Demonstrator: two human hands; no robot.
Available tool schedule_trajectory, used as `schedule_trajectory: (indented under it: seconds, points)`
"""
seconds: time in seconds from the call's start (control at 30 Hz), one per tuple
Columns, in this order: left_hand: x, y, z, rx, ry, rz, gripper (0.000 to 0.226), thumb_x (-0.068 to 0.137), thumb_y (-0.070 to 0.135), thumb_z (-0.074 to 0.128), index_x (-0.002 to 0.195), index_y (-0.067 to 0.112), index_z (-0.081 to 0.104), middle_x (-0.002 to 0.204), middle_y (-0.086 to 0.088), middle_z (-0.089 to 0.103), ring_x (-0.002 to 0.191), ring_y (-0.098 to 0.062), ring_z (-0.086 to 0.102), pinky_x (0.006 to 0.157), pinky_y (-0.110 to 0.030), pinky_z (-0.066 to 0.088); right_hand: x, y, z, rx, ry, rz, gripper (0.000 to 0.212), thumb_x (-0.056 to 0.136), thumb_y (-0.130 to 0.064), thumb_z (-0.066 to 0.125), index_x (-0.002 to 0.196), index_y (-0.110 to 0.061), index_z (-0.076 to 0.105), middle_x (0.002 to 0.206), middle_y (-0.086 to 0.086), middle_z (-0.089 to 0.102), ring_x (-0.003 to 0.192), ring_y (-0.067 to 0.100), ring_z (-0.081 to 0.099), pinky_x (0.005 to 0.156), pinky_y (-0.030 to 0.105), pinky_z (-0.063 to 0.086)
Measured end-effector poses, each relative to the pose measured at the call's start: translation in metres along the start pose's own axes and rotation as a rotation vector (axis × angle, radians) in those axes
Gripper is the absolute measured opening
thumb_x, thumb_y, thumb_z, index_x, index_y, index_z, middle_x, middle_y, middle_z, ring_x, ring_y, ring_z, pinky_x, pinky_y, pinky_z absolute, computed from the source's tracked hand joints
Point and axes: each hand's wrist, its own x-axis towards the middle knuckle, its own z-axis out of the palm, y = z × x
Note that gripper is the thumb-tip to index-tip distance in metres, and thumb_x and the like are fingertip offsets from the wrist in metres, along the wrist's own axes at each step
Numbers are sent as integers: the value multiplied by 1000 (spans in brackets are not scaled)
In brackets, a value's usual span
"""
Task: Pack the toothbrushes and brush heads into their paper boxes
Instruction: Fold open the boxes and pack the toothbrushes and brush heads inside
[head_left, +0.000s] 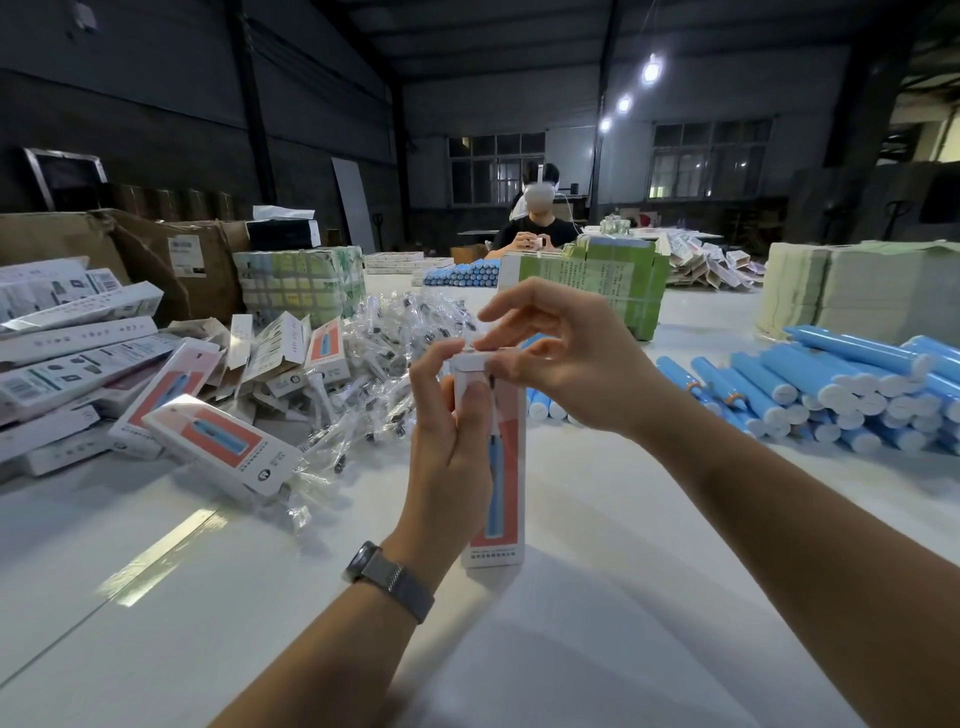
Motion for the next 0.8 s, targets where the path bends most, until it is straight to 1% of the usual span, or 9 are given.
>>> schedule_trajectory:
  seconds: [0.07, 0.17, 0.27, 0.33, 0.4, 0.47, 0.6, 0.7, 0.8]
  points:
    - [-1, 0, 0, 5, 1, 2, 24, 105, 30, 36, 118, 50, 38, 83, 7, 61, 67, -7, 59, 58, -25, 51, 0, -1, 1, -11, 20, -21, 28, 81, 2, 76, 91, -21, 64, 85, -2, 72, 88, 12, 71, 72, 20, 52]
    - [-1, 1, 1, 7, -3, -5, 30, 104, 31, 36, 117, 58, 37, 83, 4, 60, 67, -8, 58, 59, -25, 51, 0, 1, 2, -1, 56, -55, 22, 79, 4, 76, 85, -14, 65, 81, -3, 72, 84, 18, 71, 72, 23, 54]
    - [-1, 1, 1, -15, -22, -6, 34, 105, 30, 36, 120, 60, 36, 86, 13, 62, 69, -5, 60, 60, -23, 51, 1, 2, 1, 56, 78, -47, 23, 79, 6, 76, 81, -14, 65, 78, -1, 71, 83, 23, 71, 74, 31, 56]
    - [0, 1, 1, -24, -33, 0, 35, 105, 30, 37, 122, 61, 36, 89, 15, 63, 69, -6, 60, 61, -24, 51, 2, 2, 0, 91, 94, -38, 24, 78, 7, 76, 79, -14, 65, 76, 0, 69, 78, 19, 68, 72, 29, 56]
    - [0, 1, 1, -29, -37, 2, 36, 105, 30, 37, 122, 62, 35, 89, 13, 63, 69, -6, 60, 60, -24, 52, 2, 1, -2, 93, 89, -38, 23, 78, 5, 77, 80, -16, 67, 77, 1, 71, 77, 17, 68, 73, 28, 56]
    - [0, 1, 1, -30, -41, 0, 36, 105, 32, 38, 124, 62, 35, 91, 10, 63, 69, -8, 60, 62, -25, 53, 2, 1, -4, 115, 71, -33, 23, 79, 3, 76, 84, -18, 69, 81, 0, 73, 82, 18, 70, 76, 29, 57]
    - [0, 1, 0, -31, -39, 10, 38, 106, 29, 37, 126, 61, 35, 94, 5, 64, 71, -11, 60, 62, -27, 53, 1, 2, 1, 190, 88, -34, 31, 79, 9, 72, 91, -19, 67, 86, 2, 74, 85, 20, 69, 73, 31, 55]
    - [-1, 2, 1, -41, -39, 2, 36, 105, 27, 38, 123, 58, 37, 94, 4, 64, 72, -14, 59, 62, -28, 52, 0, 3, 1, 254, 73, -19, 30, 78, 12, 70, 87, -15, 65, 83, 3, 74, 88, 20, 70, 72, 27, 54]
    - [-1, 4, 1, -66, -35, -7, 33, 104, 27, 39, 120, 55, 40, 94, -8, 61, 71, -17, 57, 62, -29, 51, 0, 3, -6, 275, 4, 10, 24, 80, 10, 70, 84, -13, 65, 83, 2, 74, 90, 18, 70, 76, 28, 56]
